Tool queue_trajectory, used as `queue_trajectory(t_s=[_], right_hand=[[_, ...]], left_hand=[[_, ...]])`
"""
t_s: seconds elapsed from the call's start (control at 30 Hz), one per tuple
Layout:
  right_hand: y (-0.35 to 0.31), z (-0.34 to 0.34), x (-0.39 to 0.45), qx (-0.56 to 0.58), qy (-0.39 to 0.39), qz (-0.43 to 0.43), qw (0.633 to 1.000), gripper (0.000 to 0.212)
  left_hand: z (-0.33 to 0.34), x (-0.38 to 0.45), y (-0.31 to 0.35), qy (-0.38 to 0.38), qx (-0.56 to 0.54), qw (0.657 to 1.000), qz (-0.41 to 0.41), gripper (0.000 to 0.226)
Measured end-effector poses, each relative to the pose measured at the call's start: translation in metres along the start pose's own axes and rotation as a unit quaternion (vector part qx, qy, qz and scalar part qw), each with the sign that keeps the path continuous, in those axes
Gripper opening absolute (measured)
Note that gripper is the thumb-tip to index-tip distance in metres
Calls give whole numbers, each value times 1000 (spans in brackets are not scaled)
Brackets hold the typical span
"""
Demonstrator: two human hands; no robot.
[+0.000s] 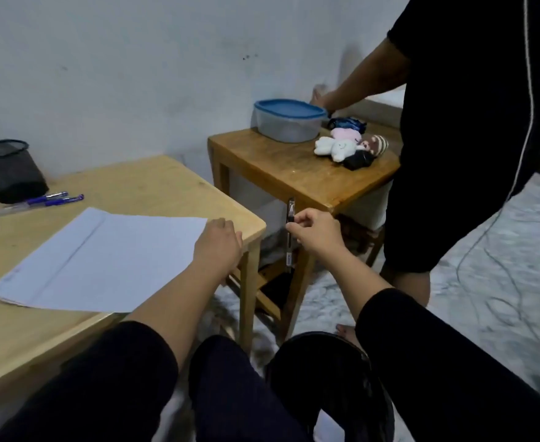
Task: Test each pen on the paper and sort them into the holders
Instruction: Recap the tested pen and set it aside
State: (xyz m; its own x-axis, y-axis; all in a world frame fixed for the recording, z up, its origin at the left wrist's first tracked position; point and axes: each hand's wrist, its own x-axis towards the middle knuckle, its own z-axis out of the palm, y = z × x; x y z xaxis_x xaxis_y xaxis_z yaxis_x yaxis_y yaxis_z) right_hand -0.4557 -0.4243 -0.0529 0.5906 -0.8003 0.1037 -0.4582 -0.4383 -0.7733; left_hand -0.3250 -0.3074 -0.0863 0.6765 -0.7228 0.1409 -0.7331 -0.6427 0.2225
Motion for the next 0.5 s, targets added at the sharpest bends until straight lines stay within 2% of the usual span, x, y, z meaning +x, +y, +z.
queue_trajectory(t_s=[0.1,0.23,0.33,0.43,0.5], right_hand=[[37,-7,-14,0,-15,26,1000,12],[83,-11,-32,-3,-19,56,998,9],[110,-12,-46,-21,-38,61,997,10],[123,-11,-50,-120,-105,44,986,43],[121,-10,-48,-201,-128,18,971,53]], left_hand=[[14,-3,1,38,19,999,-3,39],[16,-4,5,50,17,999,5,40],[15,-7,8,55,-35,998,7,36],[14,-7,10,59,-27,998,12,34],[11,-9,12,60,-33,998,10,33]])
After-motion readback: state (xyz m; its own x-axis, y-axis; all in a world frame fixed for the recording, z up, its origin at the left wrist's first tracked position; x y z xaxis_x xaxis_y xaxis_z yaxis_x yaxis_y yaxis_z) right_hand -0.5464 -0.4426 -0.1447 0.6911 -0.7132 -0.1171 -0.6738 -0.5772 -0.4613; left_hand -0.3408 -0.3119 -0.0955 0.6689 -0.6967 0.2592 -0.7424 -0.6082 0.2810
